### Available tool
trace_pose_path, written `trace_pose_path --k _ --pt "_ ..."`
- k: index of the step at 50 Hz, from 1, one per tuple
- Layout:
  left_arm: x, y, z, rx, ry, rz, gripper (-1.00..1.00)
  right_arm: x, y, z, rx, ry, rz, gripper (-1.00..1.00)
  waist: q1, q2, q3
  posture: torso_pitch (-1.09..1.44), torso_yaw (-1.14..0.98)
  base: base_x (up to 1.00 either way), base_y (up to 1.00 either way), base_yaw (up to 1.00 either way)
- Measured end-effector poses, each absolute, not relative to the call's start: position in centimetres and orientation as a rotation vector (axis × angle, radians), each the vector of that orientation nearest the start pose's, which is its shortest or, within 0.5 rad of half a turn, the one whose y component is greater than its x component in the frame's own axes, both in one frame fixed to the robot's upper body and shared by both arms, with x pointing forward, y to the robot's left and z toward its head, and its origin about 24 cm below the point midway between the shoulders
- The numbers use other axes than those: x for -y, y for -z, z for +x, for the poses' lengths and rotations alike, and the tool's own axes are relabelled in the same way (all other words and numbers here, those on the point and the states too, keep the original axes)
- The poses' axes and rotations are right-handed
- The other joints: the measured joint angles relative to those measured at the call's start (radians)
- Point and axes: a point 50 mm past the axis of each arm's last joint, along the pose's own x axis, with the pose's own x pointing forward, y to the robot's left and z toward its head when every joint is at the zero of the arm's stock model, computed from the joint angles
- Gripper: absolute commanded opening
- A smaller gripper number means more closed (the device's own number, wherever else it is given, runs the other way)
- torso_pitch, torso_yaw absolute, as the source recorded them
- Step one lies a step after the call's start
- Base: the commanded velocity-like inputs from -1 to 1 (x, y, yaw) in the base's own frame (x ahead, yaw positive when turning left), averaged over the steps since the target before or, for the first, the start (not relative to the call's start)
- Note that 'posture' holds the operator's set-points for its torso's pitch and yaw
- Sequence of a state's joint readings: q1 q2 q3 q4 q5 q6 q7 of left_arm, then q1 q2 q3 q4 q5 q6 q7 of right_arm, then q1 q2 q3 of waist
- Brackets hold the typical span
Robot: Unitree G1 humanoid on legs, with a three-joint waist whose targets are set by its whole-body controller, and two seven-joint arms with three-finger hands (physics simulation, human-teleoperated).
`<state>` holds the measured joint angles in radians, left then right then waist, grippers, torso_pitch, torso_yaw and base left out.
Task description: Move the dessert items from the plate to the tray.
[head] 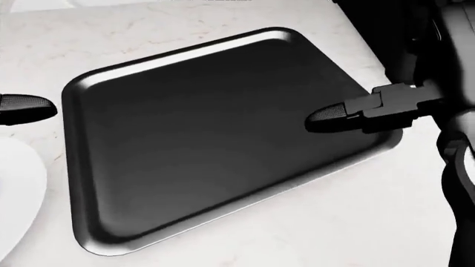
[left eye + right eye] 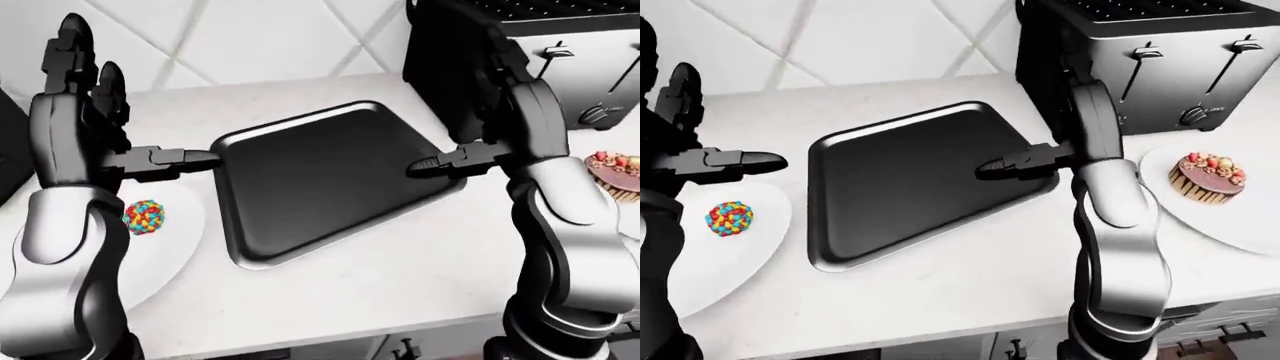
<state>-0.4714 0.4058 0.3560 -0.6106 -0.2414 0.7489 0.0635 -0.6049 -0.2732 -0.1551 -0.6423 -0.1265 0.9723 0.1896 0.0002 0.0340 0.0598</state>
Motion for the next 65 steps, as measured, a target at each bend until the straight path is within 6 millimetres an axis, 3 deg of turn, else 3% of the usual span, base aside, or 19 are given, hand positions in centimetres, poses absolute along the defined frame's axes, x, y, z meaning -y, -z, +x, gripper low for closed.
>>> trace_pose_path --k 8,20,26,38,48,56,61,65 --pt "-23.4 -26.6 25.2 0.443 -0.219 0.145 1.0 19.0 -28.5 25.1 0.311 0.081 -0.38 1.0 0.006 -0.019 -0.011 0.0 0.0 0.0 0.0 0.0" --pt "-24.5 -27.1 24.5 0.438 -0.242 0.155 1.0 28.3 -31.3 20.0 0.048 0.42 -0.548 1.0 0.007 -0.045 -0.007 0.0 0.0 0.0 0.0 0.0" --pt "-24.7 -27.5 23.7 0.451 -0.237 0.164 1.0 32.3 -31.7 19.8 -0.092 0.49 -0.583 1.0 0.006 -0.048 -0.007 0.0 0.0 0.0 0.0 0.0" --pt "-25.0 -28.5 22.5 0.474 -0.251 0.178 1.0 39.5 -28.8 22.4 -0.354 0.593 -0.66 1.0 0.004 -0.04 -0.003 0.0 0.0 0.0 0.0 0.0" --pt "-24.7 -28.6 22.8 0.464 -0.242 0.174 1.0 41.4 -26.1 24.1 -0.477 0.62 -0.654 1.0 0.003 -0.038 -0.005 0.0 0.0 0.0 0.0 0.0" --pt "-24.6 -29.0 22.2 0.48 -0.24 0.179 1.0 40.5 -27.2 26.0 -0.539 0.581 -0.707 1.0 0.001 -0.032 -0.009 0.0 0.0 0.0 0.0 0.0" --pt "-25.4 -28.1 22.5 0.462 -0.252 0.167 1.0 39.5 -28.2 28.5 -0.637 0.549 -0.74 1.0 -0.005 -0.026 -0.015 0.0 0.0 0.0 0.0 0.0" --pt "-26.2 -26.8 23.2 0.442 -0.253 0.152 1.0 39.4 -27.3 30.4 -0.745 0.547 -0.78 1.0 -0.002 -0.023 -0.018 0.0 0.0 0.0 0.0 0.0"
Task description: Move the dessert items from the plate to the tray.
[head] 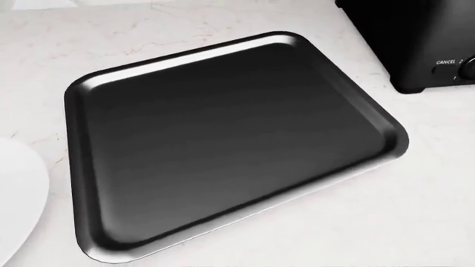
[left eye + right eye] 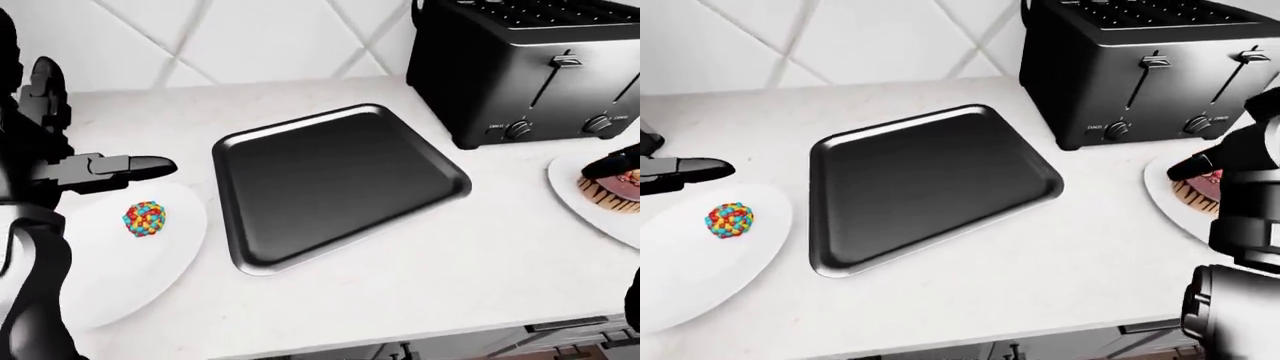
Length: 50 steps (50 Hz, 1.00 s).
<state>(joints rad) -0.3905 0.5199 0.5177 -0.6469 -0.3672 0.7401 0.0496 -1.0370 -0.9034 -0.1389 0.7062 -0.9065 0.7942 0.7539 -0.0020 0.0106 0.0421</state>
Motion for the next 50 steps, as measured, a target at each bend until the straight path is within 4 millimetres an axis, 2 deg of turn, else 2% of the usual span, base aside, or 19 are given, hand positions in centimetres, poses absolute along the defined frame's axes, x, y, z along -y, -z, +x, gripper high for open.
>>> trace_pose_path --k 3,5,9,15,23,32,36,42,46,47,50 --pt "-26.7 -26.3 23.4 0.427 -0.267 0.147 1.0 39.7 -26.4 30.9 -0.804 0.563 -0.774 1.0 0.005 0.001 0.005 0.0 0.0 0.0 0.0 0.0" --pt "-26.4 -26.7 23.1 0.435 -0.274 0.155 1.0 39.9 -26.1 30.8 -0.828 0.577 -0.772 1.0 0.008 0.001 0.008 0.0 0.0 0.0 0.0 0.0" --pt "-25.3 -27.8 22.4 0.481 -0.255 0.171 1.0 40.1 -26.5 30.3 -0.828 0.603 -0.779 1.0 0.01 0.007 0.004 0.0 0.0 0.0 0.0 0.0" --pt "-25.3 -28.0 22.2 0.479 -0.263 0.171 1.0 40.7 -26.4 29.6 -0.86 0.638 -0.772 1.0 0.006 0.011 -0.002 0.0 0.0 0.0 0.0 0.0" --pt "-25.7 -27.9 21.9 0.46 -0.274 0.17 1.0 40.6 -25.4 29.3 -0.963 0.588 -0.785 1.0 0.0 0.013 0.003 0.0 0.0 0.0 0.0 0.0" --pt "-25.6 -28.4 21.4 0.477 -0.273 0.173 1.0 39.9 -25.3 30.1 -0.961 0.525 -0.783 1.0 -0.002 0.018 0.003 0.0 0.0 0.0 0.0 0.0" --pt "-25.7 -28.4 21.4 0.472 -0.271 0.174 1.0 39.6 -25.3 30.3 -0.954 0.497 -0.787 0.63 -0.001 0.02 0.004 0.0 0.0 0.0 0.0 0.0" --pt "-26.4 -27.7 21.6 0.455 -0.282 0.167 1.0 39.4 -25.0 30.3 -0.965 0.471 -0.787 0.28 -0.001 0.019 0.004 0.0 0.0 0.0 0.0 0.0" --pt "-26.6 -27.7 21.5 0.455 -0.293 0.17 1.0 39.5 -25.2 30.3 -0.966 0.487 -0.81 0.3 -0.002 0.015 0.004 0.0 0.0 0.0 0.0 0.0" --pt "-26.6 -27.8 21.4 0.458 -0.293 0.172 1.0 39.5 -25.2 30.2 -0.968 0.487 -0.811 0.18 -0.002 0.013 0.004 0.0 0.0 0.0 0.0 0.0" --pt "-26.2 -28.1 21.1 0.471 -0.289 0.178 1.0 39.4 -25.3 30.2 -0.966 0.483 -0.819 0.14 -0.004 0.013 0.002 0.0 0.0 0.0 0.0 0.0"
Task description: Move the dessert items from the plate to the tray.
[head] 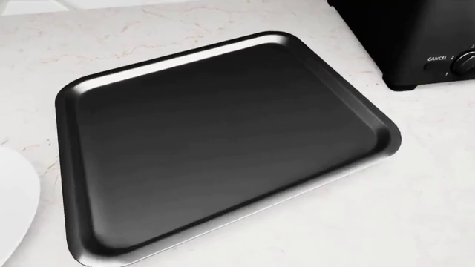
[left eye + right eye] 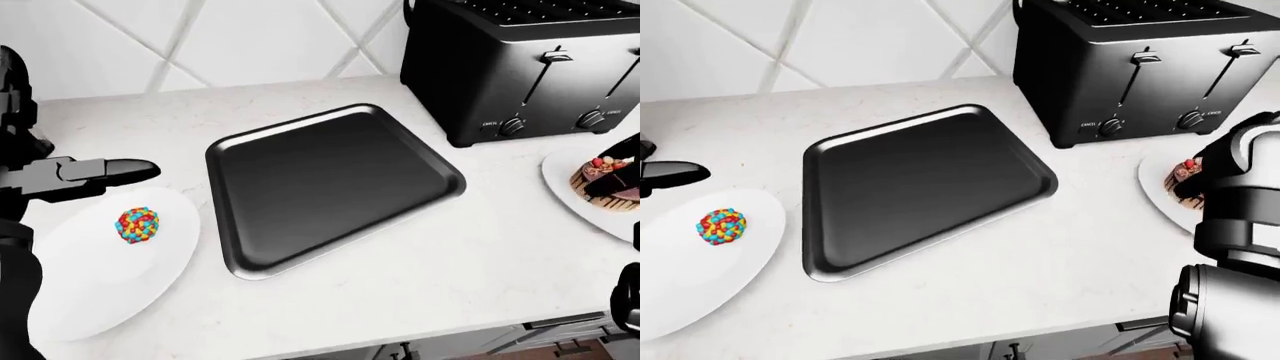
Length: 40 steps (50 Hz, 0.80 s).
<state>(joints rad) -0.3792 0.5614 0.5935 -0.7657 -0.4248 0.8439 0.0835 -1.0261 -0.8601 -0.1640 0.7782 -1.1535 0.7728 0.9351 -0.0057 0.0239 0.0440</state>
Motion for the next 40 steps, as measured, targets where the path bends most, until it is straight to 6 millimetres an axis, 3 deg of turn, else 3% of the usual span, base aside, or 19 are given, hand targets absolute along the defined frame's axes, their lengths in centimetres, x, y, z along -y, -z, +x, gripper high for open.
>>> trace_pose_path --k 6,16,28,40 --pt "-26.5 -27.9 21.1 0.467 -0.292 0.176 1.0 39.2 -25.6 30.3 -0.963 0.483 -0.834 0.1 0.0 0.004 -0.001 0.0 0.0 0.0 0.0 0.0" --pt "-26.9 -28.2 20.8 0.475 -0.306 0.179 1.0 39.2 -25.4 30.2 -0.969 0.471 -0.86 -0.19 0.001 0.0 0.0 0.0 0.0 0.0 0.0 0.0" --pt "-27.0 -27.7 20.8 0.462 -0.302 0.172 1.0 38.9 -26.2 30.6 -0.972 0.435 -0.868 -0.44 -0.002 0.014 0.007 0.0 0.0 0.0 0.0 0.0" --pt "-27.0 -27.7 20.7 0.469 -0.305 0.174 1.0 38.6 -29.6 30.5 -0.915 0.464 -0.908 -0.58 -0.002 0.019 0.012 0.0 0.0 0.0 0.0 0.0"
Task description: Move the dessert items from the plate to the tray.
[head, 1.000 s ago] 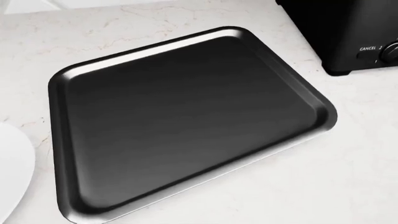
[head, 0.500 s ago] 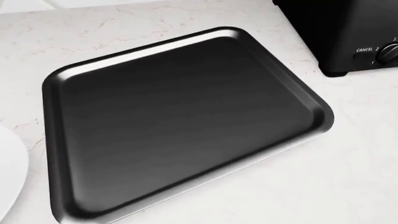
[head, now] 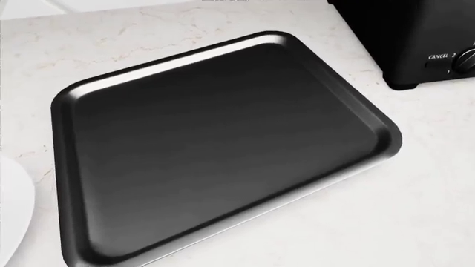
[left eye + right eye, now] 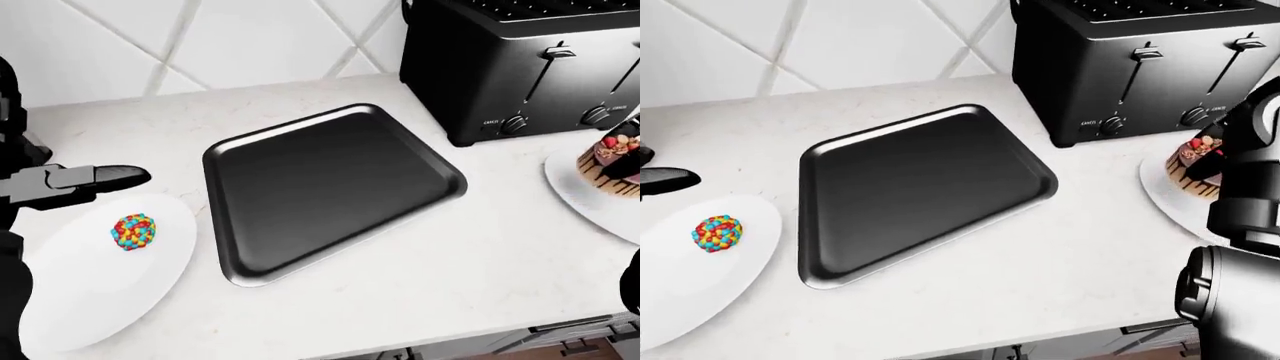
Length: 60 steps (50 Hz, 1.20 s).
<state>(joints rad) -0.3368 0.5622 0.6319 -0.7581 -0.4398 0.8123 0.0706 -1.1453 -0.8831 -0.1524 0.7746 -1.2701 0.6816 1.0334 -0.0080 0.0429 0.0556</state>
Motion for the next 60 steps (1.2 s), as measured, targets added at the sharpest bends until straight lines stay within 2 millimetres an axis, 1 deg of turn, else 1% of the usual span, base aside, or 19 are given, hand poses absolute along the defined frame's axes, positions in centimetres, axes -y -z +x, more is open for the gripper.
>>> trace_pose_path --k 4,8,10,15,19,22,25,28,31,37,41,45,48,56,60 --pt "-27.2 -27.8 20.7 0.466 -0.311 0.173 1.0 38.3 -30.7 30.2 -0.892 0.469 -0.927 -0.63 -0.002 -0.002 0.001 0.0 0.0 0.0 0.0 0.0" --pt "-27.3 -27.8 20.7 0.467 -0.314 0.174 1.0 36.9 -32.3 29.6 -0.835 0.451 -0.969 -0.65 -0.002 0.0 0.005 0.0 0.0 0.0 0.0 0.0" --pt "-27.3 -27.7 20.8 0.466 -0.312 0.173 1.0 35.9 -33.2 29.2 -0.799 0.431 -0.99 -0.65 -0.002 0.002 0.008 0.0 0.0 0.0 0.0 0.0" --pt "-27.0 -27.8 20.9 0.464 -0.301 0.177 1.0 32.7 -35.7 28.2 -0.696 0.36 -1.031 -0.66 -0.006 0.004 0.011 0.0 0.0 0.0 0.0 0.0" --pt "-27.0 -27.5 20.9 0.463 -0.295 0.176 1.0 30.1 -36.8 27.8 -0.645 0.3 -1.071 -0.67 -0.01 0.005 0.011 0.0 0.0 0.0 0.0 0.0" --pt "-27.2 -27.4 20.8 0.458 -0.306 0.172 1.0 28.2 -37.7 28.5 -0.622 0.243 -1.089 -0.68 -0.016 0.009 0.014 0.0 0.0 0.0 0.0 0.0" --pt "-27.2 -27.2 20.7 0.455 -0.303 0.172 1.0 25.8 -38.4 29.5 -0.581 0.173 -1.114 -0.69 -0.021 0.015 0.016 0.0 0.0 0.0 0.0 0.0" --pt "-27.1 -27.2 20.6 0.457 -0.299 0.174 1.0 23.7 -38.9 31.2 -0.561 0.101 -1.135 -0.69 -0.023 0.021 0.017 0.0 0.0 0.0 0.0 0.0" --pt "-27.0 -27.4 20.5 0.462 -0.293 0.176 1.0 22.1 -39.1 33.1 -0.549 0.046 -1.155 -0.71 -0.023 0.025 0.018 0.0 0.0 0.0 0.0 0.0" --pt "-26.8 -27.4 20.7 0.455 -0.284 0.18 1.0 18.4 -38.2 37.2 -0.508 -0.07 -1.187 -0.7 -0.025 0.035 0.014 0.0 0.0 0.0 0.0 0.0" --pt "-26.7 -27.5 20.7 0.447 -0.279 0.182 1.0 17.2 -37.2 38.8 -0.506 -0.102 -1.196 -0.7 -0.037 0.032 0.006 0.0 0.0 0.0 0.0 0.0" --pt "-26.6 -27.9 20.7 0.455 -0.275 0.192 1.0 15.8 -36.2 39.9 -0.464 -0.146 -1.201 -0.71 -0.042 0.037 0.002 0.0 0.0 0.0 0.0 0.0" --pt "-26.5 -27.8 20.6 0.459 -0.268 0.194 1.0 15.0 -35.1 40.6 -0.438 -0.18 -1.195 -0.71 -0.042 0.039 0.002 0.0 0.0 0.0 0.0 0.0" --pt "-26.9 -27.3 20.4 0.444 -0.281 0.19 1.0 12.3 -30.3 42.0 -0.42 -0.345 -1.187 -0.72 -0.029 0.046 0.02 0.0 0.0 0.0 0.0 0.0" --pt "-26.7 -26.9 20.1 0.438 -0.274 0.191 1.0 11.4 -28.5 42.2 -0.424 -0.399 -1.19 -0.73 -0.024 0.045 0.02 0.0 0.0 0.0 0.0 0.0"
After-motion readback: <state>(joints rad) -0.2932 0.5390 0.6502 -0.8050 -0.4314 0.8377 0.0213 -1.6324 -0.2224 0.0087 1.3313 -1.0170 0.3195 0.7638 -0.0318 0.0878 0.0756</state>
